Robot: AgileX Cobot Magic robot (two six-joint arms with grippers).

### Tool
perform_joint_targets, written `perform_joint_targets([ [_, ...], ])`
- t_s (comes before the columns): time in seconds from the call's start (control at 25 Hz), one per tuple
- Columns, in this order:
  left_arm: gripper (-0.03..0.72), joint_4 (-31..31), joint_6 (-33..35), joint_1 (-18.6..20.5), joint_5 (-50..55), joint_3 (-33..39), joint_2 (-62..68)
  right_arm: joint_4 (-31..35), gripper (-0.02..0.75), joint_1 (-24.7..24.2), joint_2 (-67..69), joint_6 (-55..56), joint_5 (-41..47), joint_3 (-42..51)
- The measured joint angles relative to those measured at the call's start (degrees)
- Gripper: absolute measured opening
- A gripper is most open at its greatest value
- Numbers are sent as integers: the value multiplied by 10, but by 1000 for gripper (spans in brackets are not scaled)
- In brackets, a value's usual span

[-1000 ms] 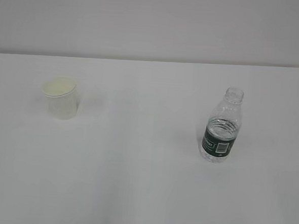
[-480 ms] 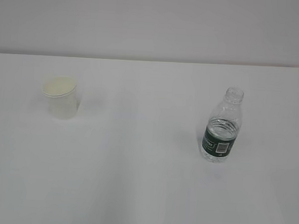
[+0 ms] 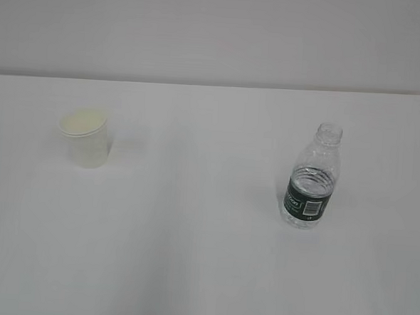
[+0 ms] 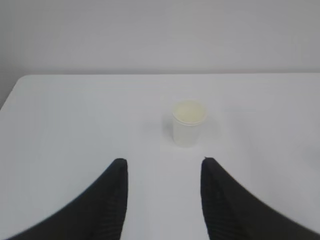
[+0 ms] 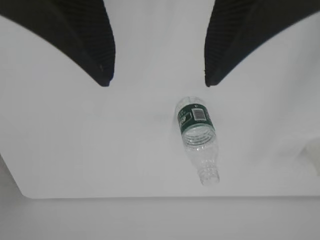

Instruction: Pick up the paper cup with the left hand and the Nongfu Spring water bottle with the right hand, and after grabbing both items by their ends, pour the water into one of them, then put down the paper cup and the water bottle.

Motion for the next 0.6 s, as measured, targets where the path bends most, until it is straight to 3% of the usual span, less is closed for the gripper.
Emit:
perform_joint_targets([
  [0.2, 333, -1, 0, 0, -24, 0, 17, 12, 428, 0, 50, 20, -23, -1],
  [0.6, 326, -1, 0, 0, -56, 0, 47, 38, 428, 0, 184, -7, -168, -60],
])
